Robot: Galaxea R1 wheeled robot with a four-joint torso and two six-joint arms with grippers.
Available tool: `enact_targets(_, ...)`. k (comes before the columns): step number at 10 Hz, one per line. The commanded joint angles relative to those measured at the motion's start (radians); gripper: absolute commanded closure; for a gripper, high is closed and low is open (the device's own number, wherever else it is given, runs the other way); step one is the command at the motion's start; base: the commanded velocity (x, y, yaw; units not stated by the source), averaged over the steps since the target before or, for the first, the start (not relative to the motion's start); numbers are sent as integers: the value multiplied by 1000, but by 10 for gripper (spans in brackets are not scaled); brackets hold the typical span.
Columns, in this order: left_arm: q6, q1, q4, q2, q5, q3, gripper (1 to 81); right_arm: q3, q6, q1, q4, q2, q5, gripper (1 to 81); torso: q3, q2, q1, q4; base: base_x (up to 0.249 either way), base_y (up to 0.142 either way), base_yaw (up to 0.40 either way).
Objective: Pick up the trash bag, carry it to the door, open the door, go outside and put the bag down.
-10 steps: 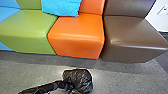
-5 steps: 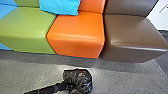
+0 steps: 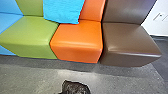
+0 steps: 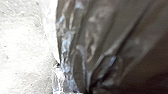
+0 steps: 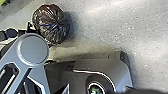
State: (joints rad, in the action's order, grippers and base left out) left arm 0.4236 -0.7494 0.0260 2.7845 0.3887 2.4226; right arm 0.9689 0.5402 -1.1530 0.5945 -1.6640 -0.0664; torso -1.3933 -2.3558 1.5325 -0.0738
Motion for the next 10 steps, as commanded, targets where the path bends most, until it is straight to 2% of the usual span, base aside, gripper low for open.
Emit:
enact_targets(1,1,89,0,-6,55,-14,811,-4,0,32,4,41,88,10,94,96,-62,0,0,0,0)
enact_targets(3,1,81,0,-9,55,-14,811,2,0,28,4,33,88,10,165,166,-106,0,0,0,0)
enact_targets(4,1,77,0,-9,53,-14,811,11,0,25,4,22,88,10,296,298,-191,0,0,0,0)
enact_targets(5,1,74,-3,-12,56,-16,811,23,0,20,4,8,86,10,238,238,-152,0,0,0,0)
enact_targets(8,1,48,-3,-135,71,-198,811,62,3,6,2,-52,86,10,348,346,-222,0,0,0,0)
enact_targets(9,-5,32,-1,-191,73,-268,811,87,3,-3,1,-106,86,10,384,380,-244,0,0,0,0)
enact_targets(10,-28,9,-1,-236,75,-322,811,130,3,-20,-2,-169,86,10,420,416,-267,0,0,0,0)
